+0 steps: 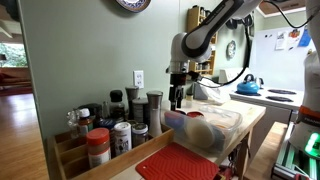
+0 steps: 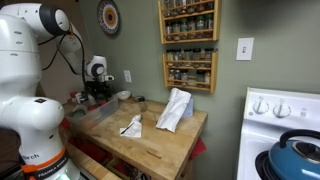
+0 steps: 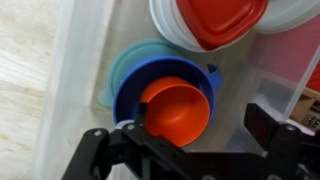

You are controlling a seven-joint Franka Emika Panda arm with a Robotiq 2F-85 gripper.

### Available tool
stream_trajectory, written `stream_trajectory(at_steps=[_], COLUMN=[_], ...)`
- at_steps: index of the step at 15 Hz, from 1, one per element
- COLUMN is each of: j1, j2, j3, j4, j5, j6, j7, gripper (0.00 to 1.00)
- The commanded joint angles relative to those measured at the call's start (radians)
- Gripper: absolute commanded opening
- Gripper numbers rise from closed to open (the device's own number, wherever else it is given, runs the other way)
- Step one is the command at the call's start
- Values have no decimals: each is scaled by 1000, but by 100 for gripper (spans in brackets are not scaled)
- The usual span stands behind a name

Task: Remove the orange and blue cups from the container

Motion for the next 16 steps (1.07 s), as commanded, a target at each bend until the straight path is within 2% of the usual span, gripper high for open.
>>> stream_trajectory(at_steps=[1,3,4,5,6,8,9,11,12,16], j1=[-16,-15,-14,-13,-12,-9,-7,-4,-6,-8], j2=[3,7,5,4,0,-5,-11,-23,-26,-20], j3=[16,13,12,10,7,4,4,3,3,5], j4=[-36,-41,-47,-51,-55,-60,-65,-75,-78,-86], j5=[22,15,13,10,4,-2,-3,-6,-2,10], j6=[50,61,75,80,84,94,100,109,101,106], j7=[41,69,84,101,121,155,172,210,220,257], gripper=[69,55,62,61,67,70,76,74,77,69])
